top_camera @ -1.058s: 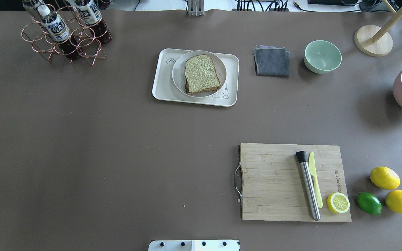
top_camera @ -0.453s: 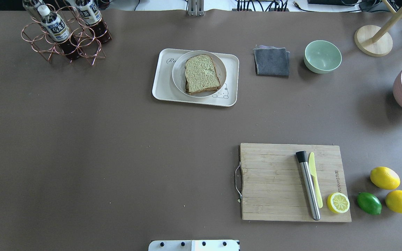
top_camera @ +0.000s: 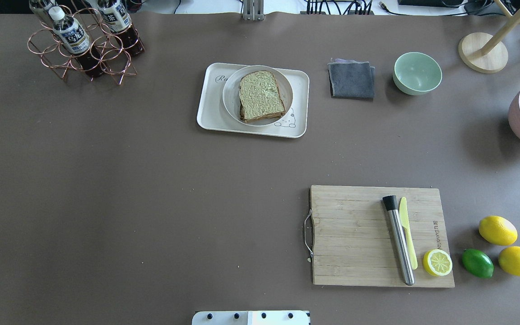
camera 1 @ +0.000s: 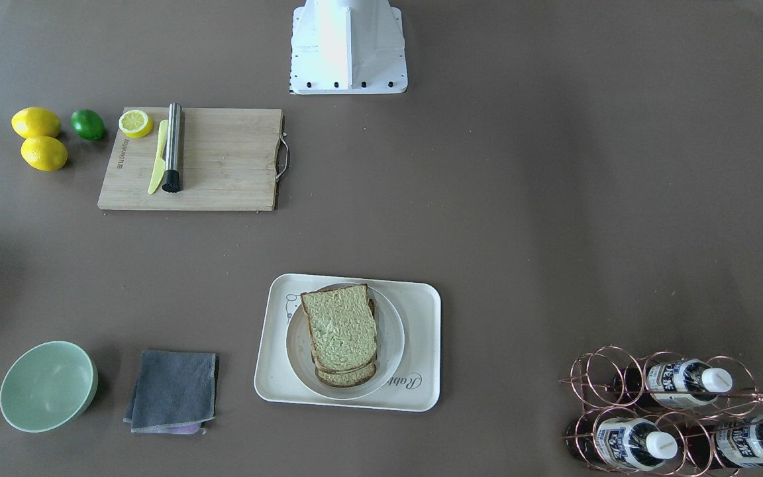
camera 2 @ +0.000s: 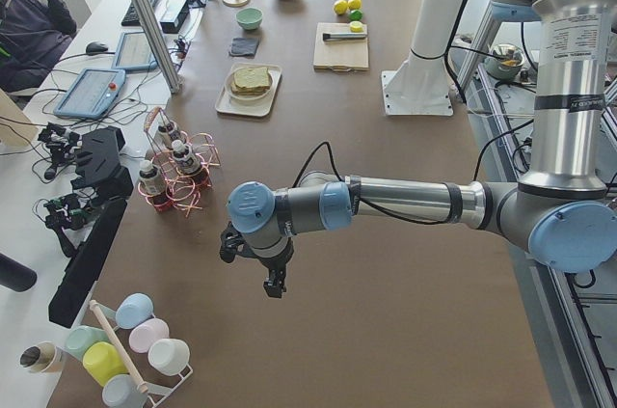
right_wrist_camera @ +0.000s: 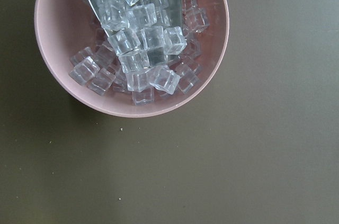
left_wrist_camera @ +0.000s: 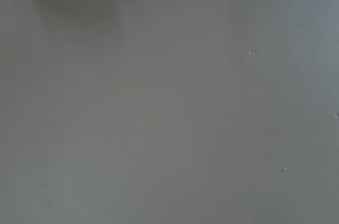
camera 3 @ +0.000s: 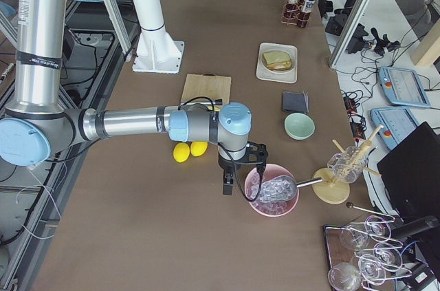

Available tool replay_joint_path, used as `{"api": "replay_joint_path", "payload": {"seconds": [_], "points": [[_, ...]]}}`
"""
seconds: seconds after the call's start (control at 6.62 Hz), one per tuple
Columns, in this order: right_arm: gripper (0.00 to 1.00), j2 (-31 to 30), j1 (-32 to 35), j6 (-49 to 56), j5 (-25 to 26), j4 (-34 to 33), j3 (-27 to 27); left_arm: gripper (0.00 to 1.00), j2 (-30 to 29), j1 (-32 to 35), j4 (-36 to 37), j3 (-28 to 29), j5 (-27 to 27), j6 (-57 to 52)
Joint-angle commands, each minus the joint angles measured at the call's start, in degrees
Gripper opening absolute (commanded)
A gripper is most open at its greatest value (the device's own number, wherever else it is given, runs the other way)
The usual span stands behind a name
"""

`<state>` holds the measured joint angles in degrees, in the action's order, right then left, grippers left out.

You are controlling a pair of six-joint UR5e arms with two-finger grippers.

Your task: Make sandwich and place on tray

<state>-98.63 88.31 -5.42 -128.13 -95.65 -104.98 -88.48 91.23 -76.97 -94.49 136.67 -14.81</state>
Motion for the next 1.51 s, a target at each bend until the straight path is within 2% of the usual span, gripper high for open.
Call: {"api": "replay_joint_path", "payload": {"seconds": [0.0, 1.36], "points": [[1.0, 0.2, 0.0, -0.1, 0.2, -0.1, 0.1, 0.98, -0.2, 0.0, -0.3, 1.1, 0.0, 0.0], [1.0, 1.5, -0.1, -0.3, -0.8, -0.1, -0.4, 0.98, -0.9, -0.4, -0.2, 0.6, -0.2, 0.0]]}}
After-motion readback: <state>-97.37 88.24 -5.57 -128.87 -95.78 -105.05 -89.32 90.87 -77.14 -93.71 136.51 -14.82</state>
